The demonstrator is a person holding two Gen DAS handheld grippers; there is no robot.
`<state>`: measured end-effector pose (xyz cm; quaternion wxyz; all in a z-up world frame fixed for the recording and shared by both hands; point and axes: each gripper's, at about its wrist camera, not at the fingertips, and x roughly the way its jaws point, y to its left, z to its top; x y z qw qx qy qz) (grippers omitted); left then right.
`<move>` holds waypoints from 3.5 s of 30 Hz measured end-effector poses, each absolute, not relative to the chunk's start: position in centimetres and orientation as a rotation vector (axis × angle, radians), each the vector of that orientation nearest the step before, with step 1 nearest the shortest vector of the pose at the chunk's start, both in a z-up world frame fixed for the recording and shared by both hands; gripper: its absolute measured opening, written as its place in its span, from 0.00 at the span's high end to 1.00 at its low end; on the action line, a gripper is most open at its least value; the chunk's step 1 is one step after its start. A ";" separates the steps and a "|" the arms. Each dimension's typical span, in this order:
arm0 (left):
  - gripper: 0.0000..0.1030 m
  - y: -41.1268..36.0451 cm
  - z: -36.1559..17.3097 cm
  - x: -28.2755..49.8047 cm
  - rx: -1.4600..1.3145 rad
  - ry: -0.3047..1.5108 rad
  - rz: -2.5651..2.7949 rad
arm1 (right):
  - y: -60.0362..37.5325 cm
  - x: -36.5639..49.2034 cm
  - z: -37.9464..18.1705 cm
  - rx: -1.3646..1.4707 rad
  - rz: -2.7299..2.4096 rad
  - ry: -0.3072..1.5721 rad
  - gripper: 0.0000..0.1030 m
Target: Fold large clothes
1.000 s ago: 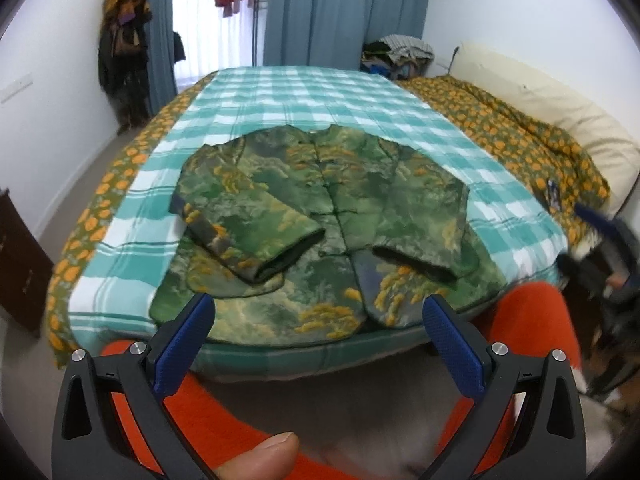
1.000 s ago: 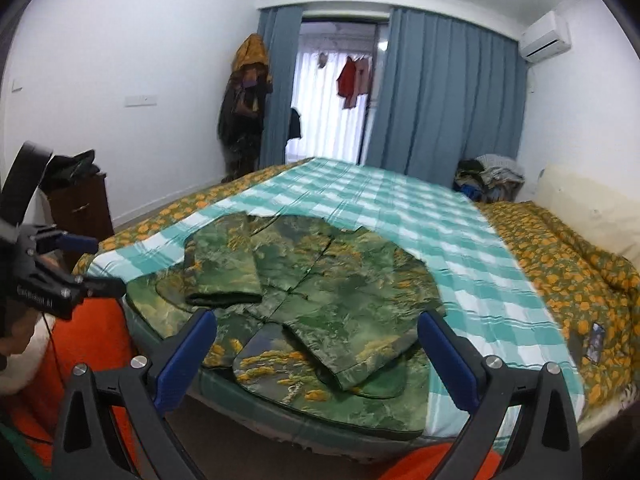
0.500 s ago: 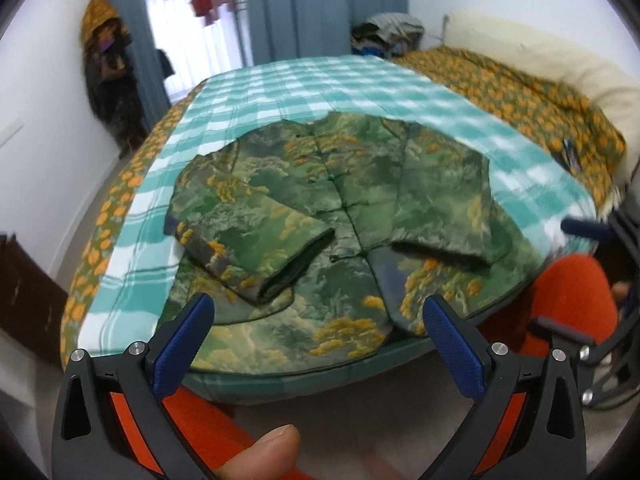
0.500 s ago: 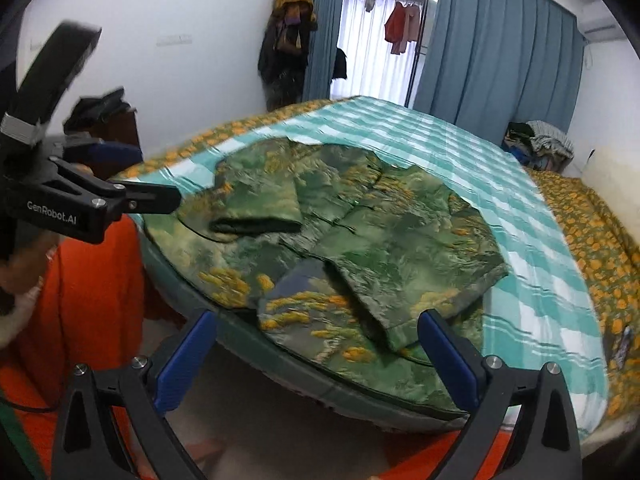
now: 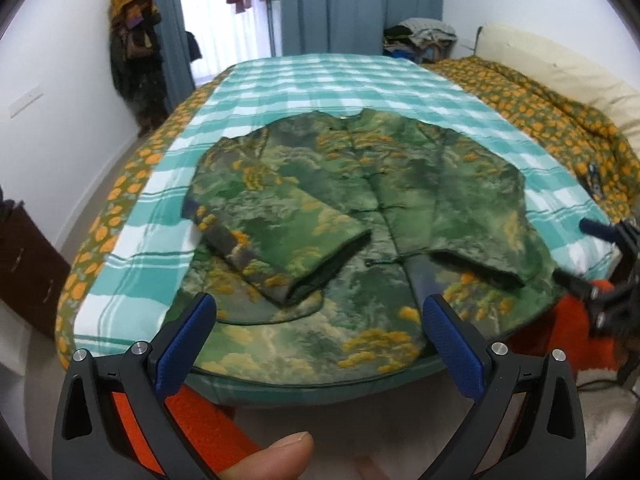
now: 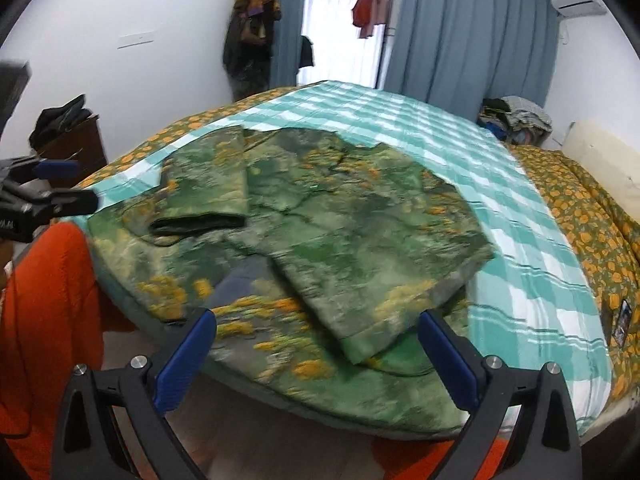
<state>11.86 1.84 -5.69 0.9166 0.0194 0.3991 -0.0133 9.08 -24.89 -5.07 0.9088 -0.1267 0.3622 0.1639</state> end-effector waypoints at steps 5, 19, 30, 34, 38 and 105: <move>0.00 1.6 -7.2 12.5 0.033 0.864 -0.028 | -27.4 13.9 -6.8 -0.212 0.317 0.848 0.01; 0.01 2.2 -8.4 13.0 0.024 0.902 -0.016 | -22.2 19.6 -13.4 -0.270 0.470 0.932 0.68; 0.07 3.9 -8.6 15.7 0.050 0.926 -0.067 | -38.6 18.3 0.4 -0.128 0.025 0.632 0.90; 0.06 4.6 -8.4 17.7 0.111 0.929 -0.082 | -44.2 20.2 0.7 -0.200 -0.192 0.615 0.89; 0.03 4.3 -8.5 19.8 0.218 0.931 -0.126 | -49.2 22.3 -1.4 -0.242 -0.447 0.695 0.53; 0.29 23.4 -18.7 30.3 -0.473 1.182 -0.061 | -27.5 11.8 -10.5 -0.002 0.231 0.774 0.45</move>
